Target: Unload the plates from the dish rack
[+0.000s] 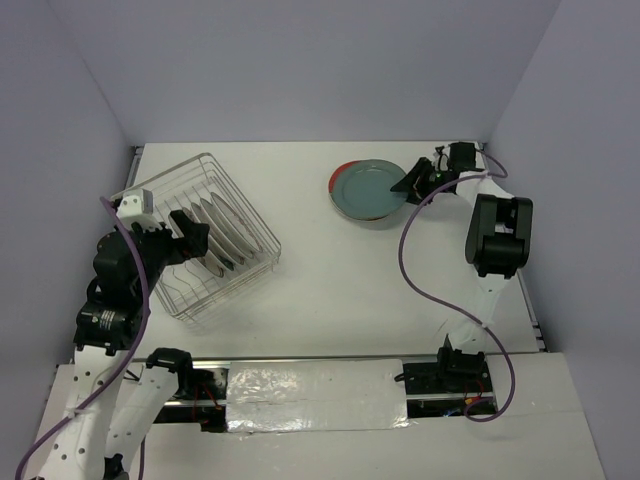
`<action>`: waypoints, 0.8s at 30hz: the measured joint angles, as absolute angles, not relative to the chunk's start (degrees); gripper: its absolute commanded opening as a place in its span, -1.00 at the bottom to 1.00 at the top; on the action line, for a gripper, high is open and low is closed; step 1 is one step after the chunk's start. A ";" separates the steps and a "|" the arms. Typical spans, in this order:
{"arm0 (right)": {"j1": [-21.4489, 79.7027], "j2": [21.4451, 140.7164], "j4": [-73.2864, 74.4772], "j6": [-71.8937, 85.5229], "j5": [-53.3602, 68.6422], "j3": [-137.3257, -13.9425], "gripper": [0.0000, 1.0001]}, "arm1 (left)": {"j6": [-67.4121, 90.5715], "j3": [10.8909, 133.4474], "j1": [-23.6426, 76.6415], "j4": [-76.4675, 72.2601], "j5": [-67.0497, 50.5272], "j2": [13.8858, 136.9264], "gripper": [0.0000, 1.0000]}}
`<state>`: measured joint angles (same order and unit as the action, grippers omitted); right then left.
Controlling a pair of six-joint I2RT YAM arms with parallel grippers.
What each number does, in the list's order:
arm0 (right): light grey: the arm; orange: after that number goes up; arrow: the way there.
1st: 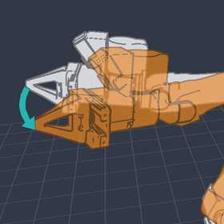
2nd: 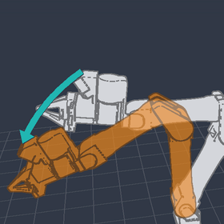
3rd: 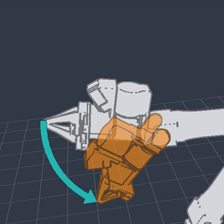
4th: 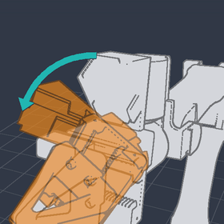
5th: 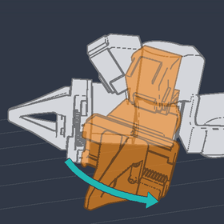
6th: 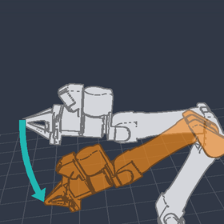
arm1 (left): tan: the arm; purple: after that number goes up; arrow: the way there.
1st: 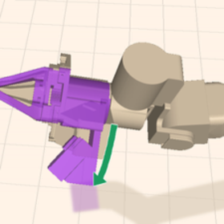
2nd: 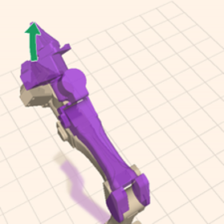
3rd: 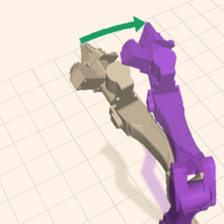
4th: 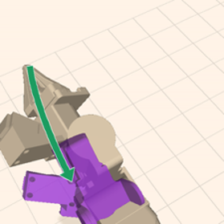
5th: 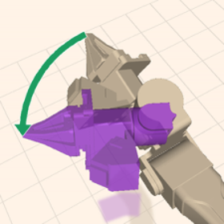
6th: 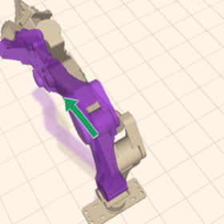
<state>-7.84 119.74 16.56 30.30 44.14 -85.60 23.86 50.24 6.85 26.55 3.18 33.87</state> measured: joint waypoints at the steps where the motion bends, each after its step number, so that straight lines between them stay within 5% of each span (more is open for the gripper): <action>1: -7.55 119.74 18.24 29.08 42.44 -86.32 0.16 | 23.86 50.24 6.85 26.52 3.18 33.85 0.99; 24: 2.90 128.84 44.34 18.33 13.32 -107.48 0.30 | 23.68 50.24 6.85 26.57 3.16 33.85 0.99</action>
<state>2.90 128.84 44.34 18.33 13.32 -107.48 23.68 50.24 6.85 26.57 3.16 33.85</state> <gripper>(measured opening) 0.649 0.995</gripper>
